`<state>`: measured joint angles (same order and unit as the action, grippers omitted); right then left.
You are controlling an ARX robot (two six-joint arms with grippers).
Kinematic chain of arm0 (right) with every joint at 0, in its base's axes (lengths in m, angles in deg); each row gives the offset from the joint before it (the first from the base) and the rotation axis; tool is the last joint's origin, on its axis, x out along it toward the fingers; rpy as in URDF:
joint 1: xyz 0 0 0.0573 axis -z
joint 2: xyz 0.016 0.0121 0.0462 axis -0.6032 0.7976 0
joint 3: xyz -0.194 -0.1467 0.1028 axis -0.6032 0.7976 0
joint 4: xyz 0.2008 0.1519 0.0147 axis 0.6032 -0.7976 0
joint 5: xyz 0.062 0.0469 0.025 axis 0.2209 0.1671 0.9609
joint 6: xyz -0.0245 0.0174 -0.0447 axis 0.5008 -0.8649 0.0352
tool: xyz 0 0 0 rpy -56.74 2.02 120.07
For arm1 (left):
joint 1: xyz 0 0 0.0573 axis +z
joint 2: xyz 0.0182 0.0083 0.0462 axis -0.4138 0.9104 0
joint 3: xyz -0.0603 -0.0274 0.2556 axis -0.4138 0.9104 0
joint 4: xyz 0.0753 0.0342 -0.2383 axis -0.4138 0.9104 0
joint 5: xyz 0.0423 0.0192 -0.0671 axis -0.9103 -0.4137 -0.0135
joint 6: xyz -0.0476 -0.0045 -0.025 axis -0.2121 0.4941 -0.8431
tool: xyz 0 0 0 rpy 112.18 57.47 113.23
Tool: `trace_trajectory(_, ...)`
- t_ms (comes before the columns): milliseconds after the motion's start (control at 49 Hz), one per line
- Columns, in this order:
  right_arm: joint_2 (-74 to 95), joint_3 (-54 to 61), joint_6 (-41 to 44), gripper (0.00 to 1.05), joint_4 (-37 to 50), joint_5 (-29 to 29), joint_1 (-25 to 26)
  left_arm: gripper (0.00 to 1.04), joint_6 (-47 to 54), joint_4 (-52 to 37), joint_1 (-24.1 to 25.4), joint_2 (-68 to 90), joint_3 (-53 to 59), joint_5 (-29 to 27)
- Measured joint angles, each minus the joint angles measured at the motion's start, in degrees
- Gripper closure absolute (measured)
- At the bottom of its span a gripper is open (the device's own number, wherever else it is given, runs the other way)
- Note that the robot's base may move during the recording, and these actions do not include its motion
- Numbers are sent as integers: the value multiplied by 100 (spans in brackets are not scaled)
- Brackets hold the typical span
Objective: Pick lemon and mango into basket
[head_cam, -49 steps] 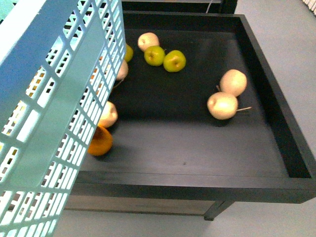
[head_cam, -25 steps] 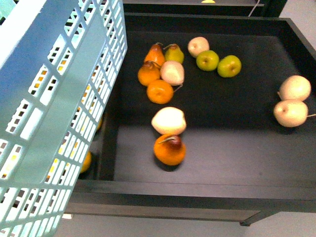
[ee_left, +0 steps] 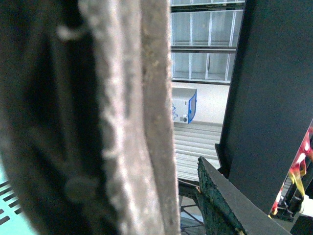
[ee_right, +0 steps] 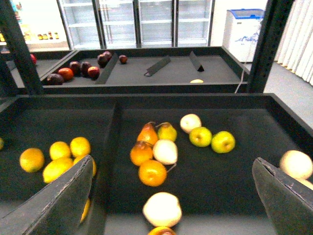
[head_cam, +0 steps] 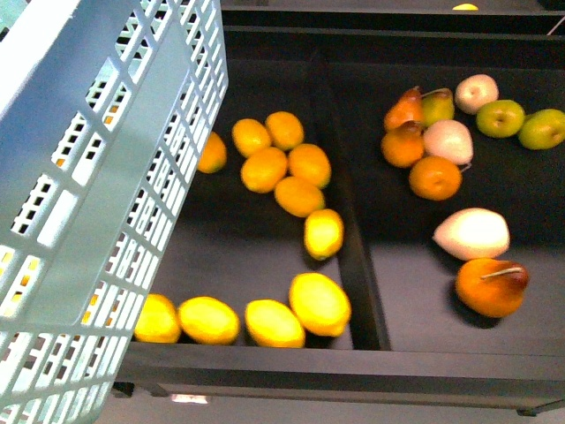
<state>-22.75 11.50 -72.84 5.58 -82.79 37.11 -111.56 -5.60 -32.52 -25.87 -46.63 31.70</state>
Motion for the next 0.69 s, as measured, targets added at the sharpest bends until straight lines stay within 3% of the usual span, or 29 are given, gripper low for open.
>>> trace_trajectory(693,-7,0,0,9,0,7,-2,75,7,0,0,-4,-2,-17)
